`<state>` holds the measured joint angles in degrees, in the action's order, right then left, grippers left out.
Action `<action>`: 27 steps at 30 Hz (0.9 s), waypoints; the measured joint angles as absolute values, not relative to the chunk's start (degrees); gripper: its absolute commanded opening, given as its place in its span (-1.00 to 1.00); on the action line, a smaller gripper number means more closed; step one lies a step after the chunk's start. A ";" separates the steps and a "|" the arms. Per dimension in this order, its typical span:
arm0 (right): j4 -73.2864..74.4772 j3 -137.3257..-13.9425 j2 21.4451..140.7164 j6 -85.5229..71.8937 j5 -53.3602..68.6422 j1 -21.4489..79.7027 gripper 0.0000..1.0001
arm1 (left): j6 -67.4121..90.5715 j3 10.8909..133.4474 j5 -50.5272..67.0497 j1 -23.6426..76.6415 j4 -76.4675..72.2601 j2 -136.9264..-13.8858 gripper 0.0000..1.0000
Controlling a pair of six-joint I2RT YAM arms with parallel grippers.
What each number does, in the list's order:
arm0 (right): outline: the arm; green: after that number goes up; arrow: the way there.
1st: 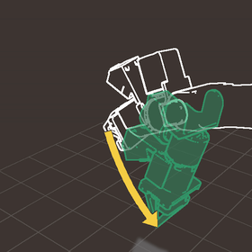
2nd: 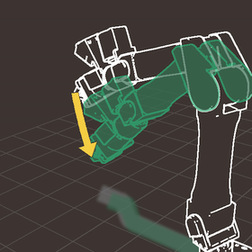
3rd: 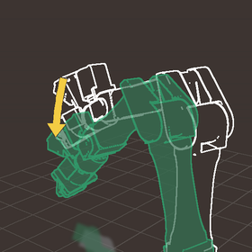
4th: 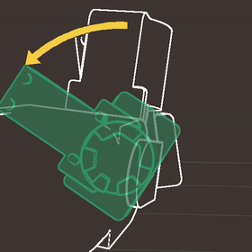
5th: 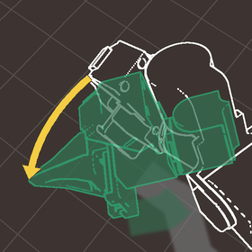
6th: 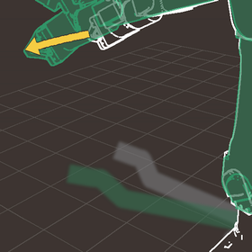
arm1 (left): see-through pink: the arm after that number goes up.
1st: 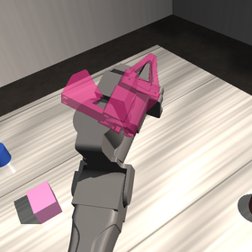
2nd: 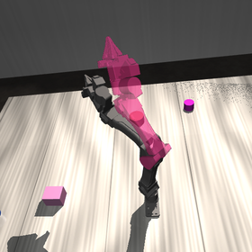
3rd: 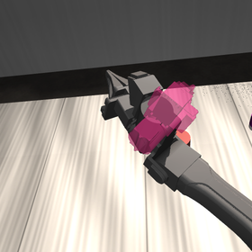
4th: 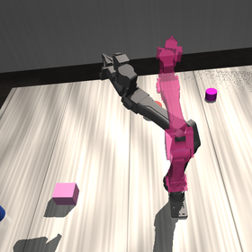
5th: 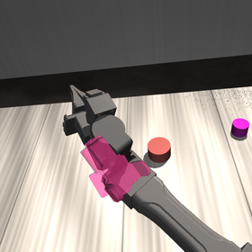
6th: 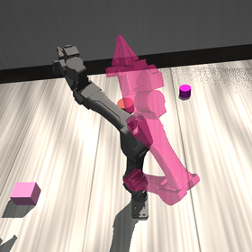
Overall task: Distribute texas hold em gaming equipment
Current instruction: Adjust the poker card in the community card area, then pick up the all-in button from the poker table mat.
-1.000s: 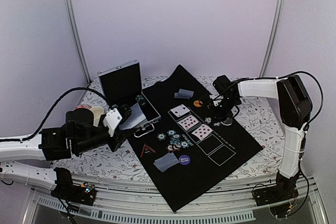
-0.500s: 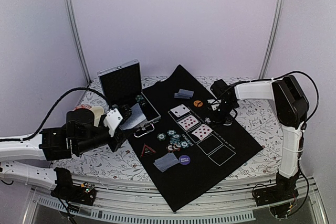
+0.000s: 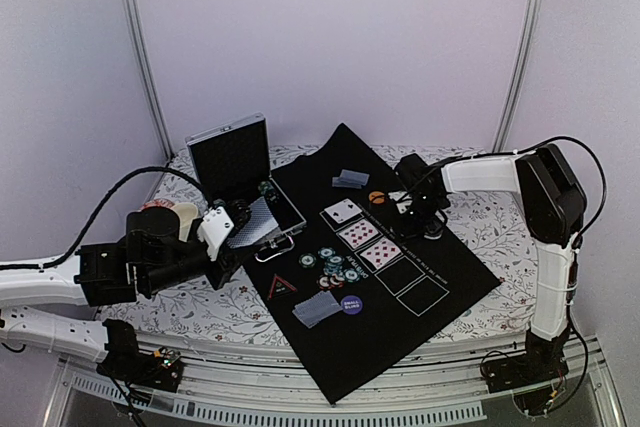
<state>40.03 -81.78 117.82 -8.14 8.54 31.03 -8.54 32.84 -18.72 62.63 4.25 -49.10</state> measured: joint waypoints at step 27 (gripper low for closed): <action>9.23 -79.18 114.89 28.75 23.86 56.51 0.98 | -6.35 34.06 -20.01 62.63 7.38 -48.71 -0.31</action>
